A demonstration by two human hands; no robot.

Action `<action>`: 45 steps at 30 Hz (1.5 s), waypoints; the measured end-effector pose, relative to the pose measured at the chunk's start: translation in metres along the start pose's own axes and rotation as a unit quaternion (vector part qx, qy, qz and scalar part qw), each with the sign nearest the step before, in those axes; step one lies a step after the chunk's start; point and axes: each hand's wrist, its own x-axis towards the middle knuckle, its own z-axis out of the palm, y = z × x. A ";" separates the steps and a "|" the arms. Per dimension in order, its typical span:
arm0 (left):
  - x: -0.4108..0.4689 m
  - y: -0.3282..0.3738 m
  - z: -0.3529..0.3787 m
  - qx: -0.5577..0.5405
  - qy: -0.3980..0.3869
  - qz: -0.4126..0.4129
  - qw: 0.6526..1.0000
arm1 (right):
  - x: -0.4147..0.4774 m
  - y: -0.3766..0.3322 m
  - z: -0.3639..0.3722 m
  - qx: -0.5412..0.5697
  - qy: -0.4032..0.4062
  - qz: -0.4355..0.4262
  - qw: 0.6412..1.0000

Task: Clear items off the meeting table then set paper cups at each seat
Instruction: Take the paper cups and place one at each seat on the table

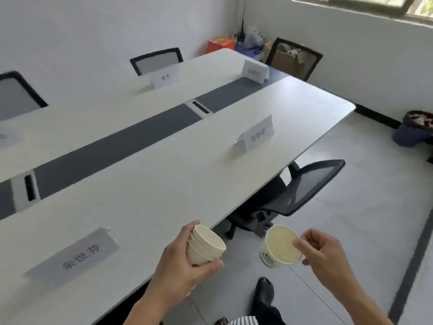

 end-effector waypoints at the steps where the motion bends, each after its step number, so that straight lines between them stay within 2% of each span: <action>1: 0.006 -0.002 -0.005 -0.010 0.030 -0.020 0.999 | 0.021 -0.007 0.006 -0.008 -0.025 -0.007 1.000; 7: 0.034 -0.007 -0.018 -0.052 0.189 -0.120 0.973 | 0.148 -0.055 0.051 -0.060 -0.174 -0.064 0.981; 11: 0.041 0.003 -0.021 -0.063 0.266 -0.158 0.949 | 0.211 -0.091 0.102 -0.122 -0.261 -0.117 0.950; 16: 0.020 0.005 -0.024 -0.086 0.372 -0.223 0.897 | 0.236 -0.149 0.192 -0.184 -0.364 -0.184 0.894; 20: 0.004 -0.009 -0.029 -0.117 0.423 -0.271 0.857 | 0.229 -0.195 0.275 -0.200 -0.416 -0.254 0.850; 25: 0.002 -0.041 -0.055 -0.153 0.459 -0.281 0.829 | 0.206 -0.242 0.385 -0.217 -0.441 -0.301 0.817; 30: 0.013 -0.076 -0.099 -0.173 0.460 -0.282 0.824 | 0.190 -0.271 0.492 -0.249 -0.425 -0.310 0.813; 36: 0.017 -0.119 -0.143 -0.209 0.444 -0.290 0.822 | 0.188 -0.260 0.605 -0.308 -0.394 -0.292 0.815; 40: 0.004 -0.144 -0.157 -0.206 0.456 -0.310 0.808 | 0.187 -0.238 0.652 -0.341 -0.401 -0.268 0.807; 45: -0.005 -0.161 -0.167 -0.221 0.456 -0.327 0.798 | 0.182 -0.216 0.667 -0.365 -0.421 -0.245 0.793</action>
